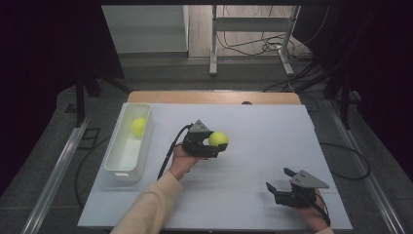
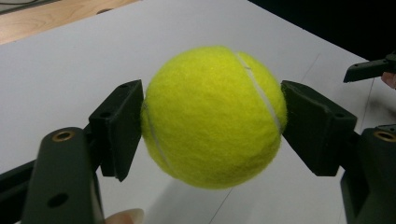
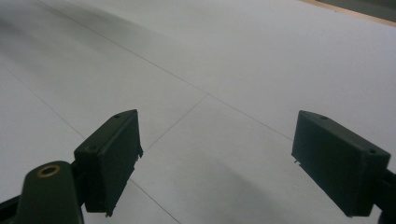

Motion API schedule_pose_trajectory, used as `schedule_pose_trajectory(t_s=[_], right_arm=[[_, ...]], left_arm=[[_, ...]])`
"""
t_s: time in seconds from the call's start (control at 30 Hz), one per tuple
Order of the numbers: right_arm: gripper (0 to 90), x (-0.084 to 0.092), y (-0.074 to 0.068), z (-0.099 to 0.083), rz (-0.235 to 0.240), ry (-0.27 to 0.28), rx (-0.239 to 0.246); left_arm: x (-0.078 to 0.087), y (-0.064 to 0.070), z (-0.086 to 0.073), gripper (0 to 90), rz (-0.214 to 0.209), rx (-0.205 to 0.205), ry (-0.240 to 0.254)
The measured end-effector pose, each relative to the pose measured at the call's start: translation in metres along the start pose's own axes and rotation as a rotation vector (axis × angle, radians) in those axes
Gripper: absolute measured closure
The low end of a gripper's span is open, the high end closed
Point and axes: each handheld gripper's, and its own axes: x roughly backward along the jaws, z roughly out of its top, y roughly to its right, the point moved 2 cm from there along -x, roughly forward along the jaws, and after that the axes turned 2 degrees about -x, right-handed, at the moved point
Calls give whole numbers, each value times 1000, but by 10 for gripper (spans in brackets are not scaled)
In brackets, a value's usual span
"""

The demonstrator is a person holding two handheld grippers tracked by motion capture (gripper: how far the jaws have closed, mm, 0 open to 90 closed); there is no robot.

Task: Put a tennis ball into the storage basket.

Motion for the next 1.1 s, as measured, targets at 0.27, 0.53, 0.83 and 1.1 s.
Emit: schedule_pose_trajectory(t_s=[0.27, 0.53, 0.83, 1.1], right_arm=[[162, 0, 0, 0, 0, -1, 2], [162, 0, 0, 0, -1, -1, 3], [162, 0, 0, 0, -4, -1, 5], [162, 0, -1, 0, -6, -2, 4]], left_arm=[[6, 1, -1, 258, 2, -2, 8], [13, 2, -3, 258, 4, -1, 13], [21, 3, -7, 258, 2, 4, 21], [27, 2, -12, 258, 4, 8, 20]])
